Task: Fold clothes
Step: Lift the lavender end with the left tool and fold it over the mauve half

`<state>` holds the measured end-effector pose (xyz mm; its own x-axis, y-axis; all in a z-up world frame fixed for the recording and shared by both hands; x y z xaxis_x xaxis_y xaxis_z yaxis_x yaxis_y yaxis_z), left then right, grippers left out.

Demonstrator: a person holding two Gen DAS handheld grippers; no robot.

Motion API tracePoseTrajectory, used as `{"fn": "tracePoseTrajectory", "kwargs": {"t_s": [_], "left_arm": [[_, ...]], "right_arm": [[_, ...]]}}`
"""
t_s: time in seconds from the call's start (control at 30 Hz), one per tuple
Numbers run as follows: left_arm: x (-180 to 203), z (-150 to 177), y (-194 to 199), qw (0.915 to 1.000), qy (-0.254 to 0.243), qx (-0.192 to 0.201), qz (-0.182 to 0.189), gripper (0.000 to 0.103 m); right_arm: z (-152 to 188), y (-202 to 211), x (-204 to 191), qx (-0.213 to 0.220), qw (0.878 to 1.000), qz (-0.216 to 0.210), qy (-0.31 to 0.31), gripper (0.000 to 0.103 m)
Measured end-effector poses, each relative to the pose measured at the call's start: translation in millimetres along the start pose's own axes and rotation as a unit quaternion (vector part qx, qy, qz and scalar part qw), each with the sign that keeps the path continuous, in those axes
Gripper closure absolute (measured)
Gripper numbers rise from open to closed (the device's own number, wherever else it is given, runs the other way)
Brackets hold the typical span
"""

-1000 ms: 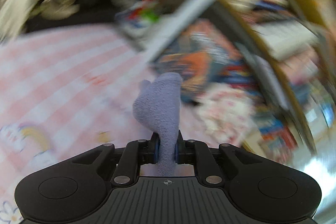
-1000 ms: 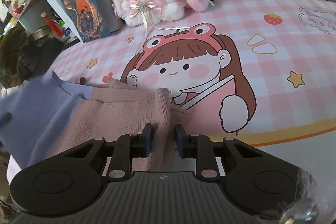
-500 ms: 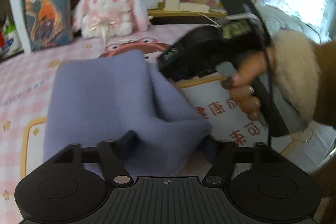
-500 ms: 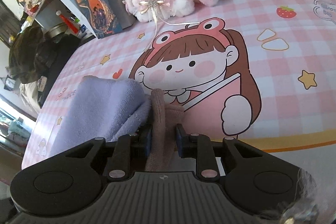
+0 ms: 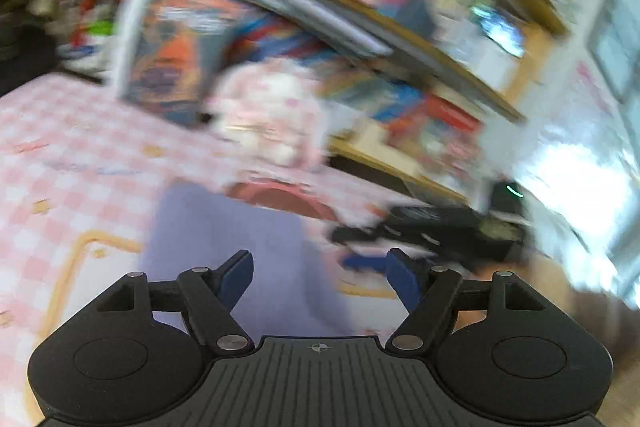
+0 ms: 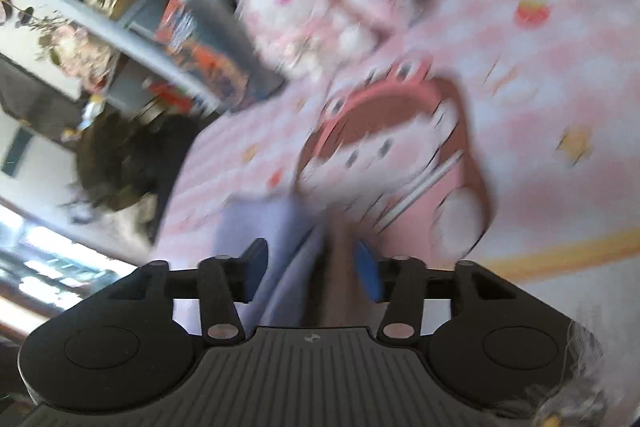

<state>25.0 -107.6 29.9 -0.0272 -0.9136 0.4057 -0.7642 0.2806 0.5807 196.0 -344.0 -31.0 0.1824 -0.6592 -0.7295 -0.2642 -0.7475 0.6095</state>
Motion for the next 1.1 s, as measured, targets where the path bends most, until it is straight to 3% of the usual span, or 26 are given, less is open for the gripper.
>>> {"fn": "tracePoseTrajectory", "kwargs": {"t_s": [0.07, 0.13, 0.27, 0.33, 0.37, 0.4, 0.47, 0.53, 0.63, 0.67, 0.73, 0.8, 0.83, 0.93, 1.0, 1.1], "left_arm": [[-9.4, 4.4, -10.3, 0.9993, 0.003, -0.021, -0.03, 0.06], [-8.4, 17.4, -24.9, 0.9978, -0.012, -0.058, -0.031, 0.067], [2.1, 37.4, -48.4, 0.993, -0.05, -0.101, -0.036, 0.068], [7.5, 41.5, -53.6, 0.9907, -0.066, -0.109, -0.047, 0.068], [8.4, 41.8, -55.2, 0.9898, -0.071, -0.112, -0.051, 0.066], [8.3, 41.2, -56.1, 0.9892, -0.074, -0.115, -0.052, 0.066], [5.5, 41.3, -56.1, 0.9894, -0.07, -0.116, -0.051, 0.065], [2.1, 41.7, -55.5, 0.99, -0.063, -0.116, -0.049, 0.063], [4.5, 43.9, -53.8, 0.9899, -0.064, -0.116, -0.051, 0.058], [6.5, 44.7, -53.5, 0.9896, -0.068, -0.116, -0.052, 0.058], [8.3, 46.3, -52.4, 0.9894, -0.072, -0.113, -0.055, 0.058], [7.4, 46.5, -52.4, 0.9898, -0.071, -0.111, -0.053, 0.058], [6.8, 46.2, -52.6, 0.99, -0.07, -0.111, -0.052, 0.058], [6.9, 46.6, -51.8, 0.9905, -0.067, -0.109, -0.051, 0.057], [7.5, 47.5, -51.4, 0.9907, -0.066, -0.107, -0.052, 0.056], [9.0, 49.9, -50.3, 0.9907, -0.071, -0.104, -0.052, 0.053]], "right_arm": [[4.4, -11.6, -4.6, -0.024, 1.0, -0.013, -0.011, 0.053], [5.2, -21.2, -10.0, -0.031, 0.999, -0.011, -0.009, 0.049], [-0.3, -38.2, -21.1, -0.022, 0.999, 0.023, 0.018, 0.055], [0.0, -40.0, -29.4, -0.019, 0.998, 0.034, 0.053, 0.075], [1.0, -38.2, -34.8, -0.014, 0.997, 0.033, 0.075, 0.078], [2.5, -35.2, -40.8, -0.007, 0.995, 0.026, 0.097, 0.082], [9.6, -14.4, -57.3, 0.03, 0.987, -0.057, 0.144, 0.086], [15.2, -0.9, -64.3, 0.054, 0.981, -0.085, 0.166, 0.09], [10.6, -6.7, -54.7, 0.076, 0.982, 0.056, 0.164, 0.088], [7.3, -4.6, -47.9, 0.086, 0.982, 0.082, 0.148, 0.088], [4.2, 6.8, -38.9, 0.102, 0.984, 0.074, 0.123, 0.087], [8.4, 13.9, -40.4, 0.081, 0.987, 0.053, 0.129, 0.082], [13.1, 13.7, -42.4, 0.06, 0.988, 0.039, 0.134, 0.075], [36.8, 6.5, -50.8, -0.017, 0.991, -0.008, 0.136, 0.07], [59.9, -5.9, -53.8, -0.072, 0.987, 0.004, 0.146, 0.068], [83.9, -22.9, -54.9, -0.104, 0.98, 0.039, 0.166, 0.073]]}}
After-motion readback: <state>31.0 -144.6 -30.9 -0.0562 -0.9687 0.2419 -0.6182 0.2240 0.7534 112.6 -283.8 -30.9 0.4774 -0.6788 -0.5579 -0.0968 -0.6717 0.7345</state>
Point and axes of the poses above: each gripper's, at about its wrist camera, not at the fingertips, and y roughly against the way its jaws point, x to its right, z to its underside, the point moved 3 cm from there along -y, roughly the way its jaws point, and after that the axes turned 5 degrees about -x, right-handed, at the moved point
